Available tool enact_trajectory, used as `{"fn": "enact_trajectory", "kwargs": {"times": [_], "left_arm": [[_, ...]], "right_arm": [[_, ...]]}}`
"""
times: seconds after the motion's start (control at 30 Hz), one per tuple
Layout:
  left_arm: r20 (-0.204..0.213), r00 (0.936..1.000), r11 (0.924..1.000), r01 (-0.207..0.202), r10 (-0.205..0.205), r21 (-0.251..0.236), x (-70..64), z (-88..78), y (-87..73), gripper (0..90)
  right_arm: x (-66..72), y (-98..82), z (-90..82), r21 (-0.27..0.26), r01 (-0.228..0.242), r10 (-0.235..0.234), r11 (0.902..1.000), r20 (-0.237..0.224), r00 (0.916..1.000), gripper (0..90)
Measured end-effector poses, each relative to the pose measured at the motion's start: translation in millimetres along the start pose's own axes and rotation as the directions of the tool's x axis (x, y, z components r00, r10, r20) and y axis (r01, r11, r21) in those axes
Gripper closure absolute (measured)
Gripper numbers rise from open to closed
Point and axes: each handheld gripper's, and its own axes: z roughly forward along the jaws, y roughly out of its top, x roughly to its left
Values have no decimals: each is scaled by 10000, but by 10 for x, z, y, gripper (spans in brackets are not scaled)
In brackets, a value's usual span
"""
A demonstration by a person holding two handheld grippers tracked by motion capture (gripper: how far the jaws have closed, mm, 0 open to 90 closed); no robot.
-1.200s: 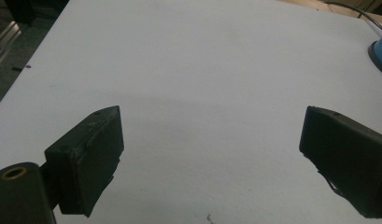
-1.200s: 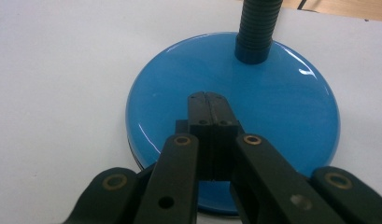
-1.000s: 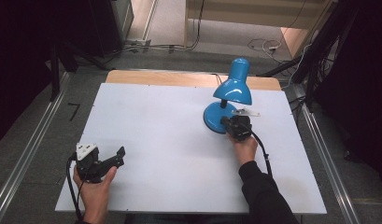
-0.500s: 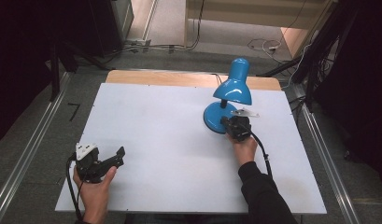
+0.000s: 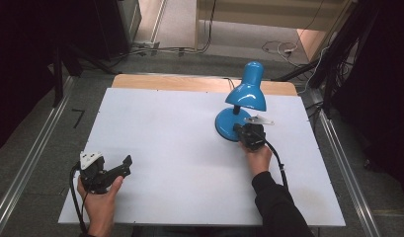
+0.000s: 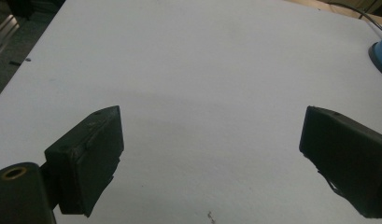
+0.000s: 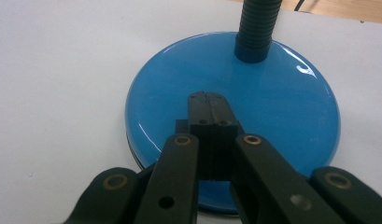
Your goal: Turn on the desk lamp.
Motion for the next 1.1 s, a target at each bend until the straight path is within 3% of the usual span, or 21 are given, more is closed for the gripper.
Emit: {"fn": "enact_trajectory", "kwargs": {"times": [0.43, 0.6, 1.1], "left_arm": [[20, 10000, 10000, 47, -47, 44, 4, 6, -4, 68], [47, 10000, 10000, 69, -70, 57, 7, 5, -5, 68], [61, 9998, 9998, 183, -184, 69, 26, 8, -4, 68]], "right_arm": [[3, -12, 6, 63, 29, -29, 10000, -54, 10000, 878], [53, -44, 0, -109, 260, -258, 9996, 245, 9994, 878], [4, -32, -27, 110, -65, 67, 9999, -172, 9998, 875]]}}
